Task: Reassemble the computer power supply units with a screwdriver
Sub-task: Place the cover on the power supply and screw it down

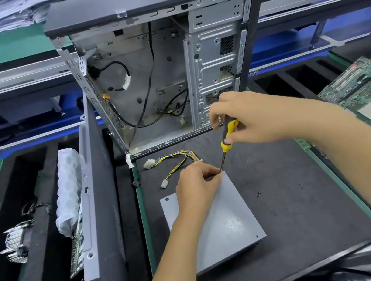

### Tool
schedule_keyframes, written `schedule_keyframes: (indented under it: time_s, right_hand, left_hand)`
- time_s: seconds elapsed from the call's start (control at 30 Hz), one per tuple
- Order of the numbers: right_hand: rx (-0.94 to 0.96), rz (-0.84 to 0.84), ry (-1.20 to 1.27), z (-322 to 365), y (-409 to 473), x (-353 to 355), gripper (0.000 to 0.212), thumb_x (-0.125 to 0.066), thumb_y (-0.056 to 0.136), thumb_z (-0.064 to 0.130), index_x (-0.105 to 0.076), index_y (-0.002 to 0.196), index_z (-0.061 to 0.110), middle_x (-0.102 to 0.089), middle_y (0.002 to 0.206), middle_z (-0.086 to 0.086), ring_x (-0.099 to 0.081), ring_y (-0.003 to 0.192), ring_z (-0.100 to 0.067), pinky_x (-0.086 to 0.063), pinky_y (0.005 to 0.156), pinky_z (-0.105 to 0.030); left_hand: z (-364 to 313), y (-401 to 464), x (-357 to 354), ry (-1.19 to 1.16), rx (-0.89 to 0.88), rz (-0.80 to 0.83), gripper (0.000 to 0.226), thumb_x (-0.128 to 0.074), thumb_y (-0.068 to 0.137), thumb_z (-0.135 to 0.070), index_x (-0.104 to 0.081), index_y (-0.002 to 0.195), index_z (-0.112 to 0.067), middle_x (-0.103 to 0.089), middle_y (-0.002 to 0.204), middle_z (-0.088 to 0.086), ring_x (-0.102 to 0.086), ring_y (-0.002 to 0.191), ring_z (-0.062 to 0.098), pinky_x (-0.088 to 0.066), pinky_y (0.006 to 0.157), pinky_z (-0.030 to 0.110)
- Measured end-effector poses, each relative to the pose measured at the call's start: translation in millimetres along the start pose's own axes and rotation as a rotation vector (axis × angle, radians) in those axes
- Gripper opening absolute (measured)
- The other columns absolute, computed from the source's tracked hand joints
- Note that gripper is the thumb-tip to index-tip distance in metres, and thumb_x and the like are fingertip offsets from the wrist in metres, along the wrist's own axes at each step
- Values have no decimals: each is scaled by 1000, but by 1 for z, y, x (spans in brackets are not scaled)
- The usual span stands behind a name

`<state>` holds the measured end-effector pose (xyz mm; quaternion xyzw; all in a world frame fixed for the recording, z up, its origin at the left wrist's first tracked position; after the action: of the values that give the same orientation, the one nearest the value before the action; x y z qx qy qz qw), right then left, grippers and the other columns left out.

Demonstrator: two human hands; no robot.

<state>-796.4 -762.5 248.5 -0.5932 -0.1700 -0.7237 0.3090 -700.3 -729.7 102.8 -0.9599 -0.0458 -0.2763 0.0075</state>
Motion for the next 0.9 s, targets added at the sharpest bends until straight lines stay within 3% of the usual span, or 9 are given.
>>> schedule_keyframes:
  time_s: [0.1, 0.2, 0.27, 0.4, 0.5, 0.57, 0.67, 0.8, 0.9]
  right_hand:
    - [47, 35, -57, 6, 6, 1, 14, -68, 85, 18, -57, 81, 25, -43, 82, 14, -45, 85, -11, -44, 81, -34]
    - [-10, -1, -205, 7, 13, 4, 13, -63, 89, 33, -54, 84, 24, -45, 80, 8, -51, 89, -20, -43, 71, -36]
    - [-49, -36, -413, 8, 15, 6, 27, -53, 92, 46, -51, 86, 20, -41, 74, 1, -53, 82, -26, -35, 62, -32]
    - [-58, -115, -707, 21, 17, 10, 59, -29, 93, 62, -29, 62, 12, -29, 59, 1, -35, 53, -21, -25, 50, -27]
    - [-58, -50, -634, 18, 15, 4, 53, -38, 90, 64, -39, 83, 11, -38, 71, 1, -43, 60, -23, -26, 50, -28]
    - [-25, 82, -470, 17, 13, -4, 34, -53, 92, 44, -37, 107, 18, -44, 92, -2, -50, 75, -27, -33, 56, -32]
    - [25, 107, -481, 27, 14, -2, 17, -53, 94, 26, -37, 95, 21, -43, 82, -1, -46, 70, -24, -29, 50, -28]
    - [-42, 74, -656, 36, 18, 5, 28, -49, 94, 47, -44, 91, 20, -42, 75, -4, -44, 72, -27, -32, 58, -32]
    - [-104, 73, -734, 33, 23, 3, 37, -45, 95, 50, -53, 96, 14, -39, 70, -2, -50, 74, -26, -34, 62, -31]
  left_hand:
    - [-1, 0, 1, -5, -2, -4, 9, -76, 81, -18, -77, 77, -26, -62, 67, -22, -64, 107, 23, -53, 80, 44]
    - [-2, 0, 1, -15, -7, 6, 9, -75, 81, -17, -78, 77, -25, -63, 67, -19, -63, 107, 24, -53, 80, 43]
    - [-2, 0, 0, -24, -5, 12, 9, -75, 80, -16, -77, 79, -24, -64, 70, -16, -63, 108, 24, -53, 81, 43]
    - [-1, -4, 1, -63, -22, -8, 13, -76, 78, -12, -74, 86, -22, -66, 88, -11, -63, 106, 17, -51, 88, 39]
    - [-2, -6, 1, -65, -38, -23, 15, -75, 80, -11, -71, 81, -25, -66, 89, -12, -63, 105, 13, -50, 88, 36]
    - [-2, -5, 0, -62, -31, -12, 19, -75, 80, -11, -68, 76, -28, -67, 87, -13, -63, 108, 15, -50, 90, 36]
    - [0, -4, -2, -46, -17, 29, 19, -74, 80, -10, -69, 78, -27, -66, 89, -13, -62, 110, 15, -49, 91, 33]
    - [-6, -2, 3, -141, -74, 96, 25, -78, 76, -10, -73, 98, -22, -69, 93, -13, -61, 93, -2, -42, 82, 14]
    - [-16, 2, 8, -269, -115, 80, 20, -81, 77, -13, -73, 91, -24, -70, 89, -11, -62, 84, 3, -46, 83, 20]
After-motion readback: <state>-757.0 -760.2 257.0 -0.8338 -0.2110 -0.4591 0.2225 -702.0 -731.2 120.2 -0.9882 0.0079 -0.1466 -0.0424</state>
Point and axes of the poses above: each hand's wrist, its own y-axis towards the middle knuckle, its own x-axis out of the back of the hand, z = x × y, the point moved 9 cm from there along y, towards the middle knuckle
